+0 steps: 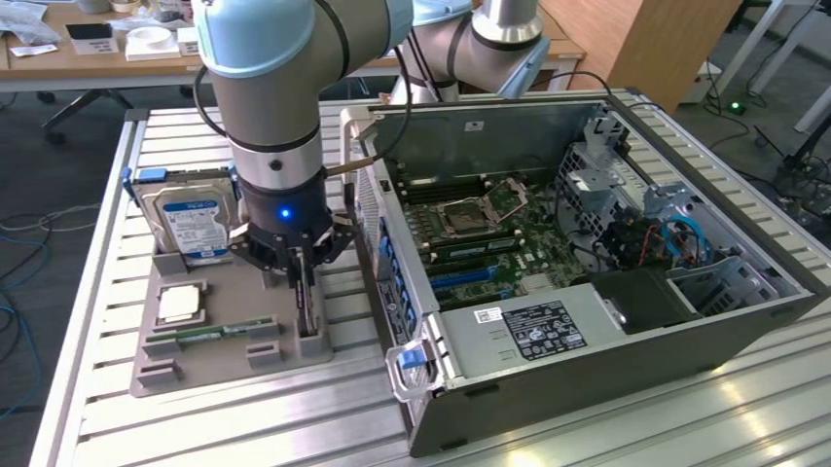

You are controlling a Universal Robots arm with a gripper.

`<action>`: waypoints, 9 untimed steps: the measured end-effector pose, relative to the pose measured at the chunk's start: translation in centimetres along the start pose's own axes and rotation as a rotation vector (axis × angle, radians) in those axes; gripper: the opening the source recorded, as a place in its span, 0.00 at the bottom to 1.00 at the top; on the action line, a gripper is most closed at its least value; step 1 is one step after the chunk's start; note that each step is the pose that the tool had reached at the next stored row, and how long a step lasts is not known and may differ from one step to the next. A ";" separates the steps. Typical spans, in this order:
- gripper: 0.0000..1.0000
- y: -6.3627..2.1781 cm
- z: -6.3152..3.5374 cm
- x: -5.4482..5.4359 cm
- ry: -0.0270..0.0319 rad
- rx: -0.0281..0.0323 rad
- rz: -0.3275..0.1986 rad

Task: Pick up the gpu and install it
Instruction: 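Pick up the gpu and move the gpu toward the slot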

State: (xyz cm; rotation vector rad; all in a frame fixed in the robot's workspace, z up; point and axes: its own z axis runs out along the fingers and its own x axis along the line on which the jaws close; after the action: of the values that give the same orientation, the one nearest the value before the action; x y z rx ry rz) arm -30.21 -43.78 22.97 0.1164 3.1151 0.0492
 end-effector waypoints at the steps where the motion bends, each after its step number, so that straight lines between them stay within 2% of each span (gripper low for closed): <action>1: 0.26 0.00 0.00 0.0 0.0000 0.0000 0.000; 9: 0.26 0.00 0.00 0.0 0.0000 0.0000 0.000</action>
State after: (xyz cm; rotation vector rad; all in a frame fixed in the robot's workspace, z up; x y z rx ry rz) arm -30.21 -43.78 22.97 0.1164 3.1150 0.0492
